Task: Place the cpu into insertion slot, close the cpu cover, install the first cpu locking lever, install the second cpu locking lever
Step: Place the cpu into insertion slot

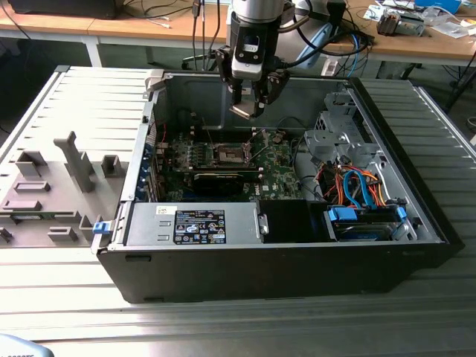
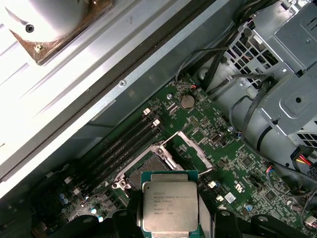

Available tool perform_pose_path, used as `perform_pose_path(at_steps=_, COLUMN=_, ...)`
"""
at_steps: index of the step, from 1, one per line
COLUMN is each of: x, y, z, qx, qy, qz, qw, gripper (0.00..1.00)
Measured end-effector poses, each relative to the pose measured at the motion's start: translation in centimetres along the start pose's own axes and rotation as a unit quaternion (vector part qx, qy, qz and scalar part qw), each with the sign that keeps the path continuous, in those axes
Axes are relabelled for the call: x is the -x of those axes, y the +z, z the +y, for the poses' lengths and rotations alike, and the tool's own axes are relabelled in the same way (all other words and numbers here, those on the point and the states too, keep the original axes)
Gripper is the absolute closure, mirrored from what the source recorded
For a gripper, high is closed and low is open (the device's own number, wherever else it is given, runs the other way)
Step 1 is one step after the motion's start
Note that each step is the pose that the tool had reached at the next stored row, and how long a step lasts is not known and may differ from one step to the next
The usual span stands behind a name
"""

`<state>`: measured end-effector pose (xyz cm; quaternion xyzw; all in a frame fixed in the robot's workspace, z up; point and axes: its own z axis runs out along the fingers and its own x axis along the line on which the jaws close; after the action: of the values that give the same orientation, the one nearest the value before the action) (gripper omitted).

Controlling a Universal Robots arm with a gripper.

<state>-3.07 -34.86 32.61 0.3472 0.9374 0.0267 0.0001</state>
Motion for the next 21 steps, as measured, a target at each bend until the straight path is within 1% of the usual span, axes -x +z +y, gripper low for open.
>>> perform_pose_path(at_steps=16, x=0.0, y=0.03, z=0.0, qx=0.0001, qy=0.004, qz=-0.0002, qw=0.99999, gripper=0.45)
perform_pose_path(at_steps=18, x=0.0, y=0.14, z=-0.01, qx=0.0004, qy=0.02, qz=-0.001, qw=0.9998, gripper=0.45)
perform_pose_path(at_steps=21, x=0.0, y=0.14, z=-0.01, qx=0.0004, qy=0.021, qz=-0.001, qw=0.99979, gripper=0.45)
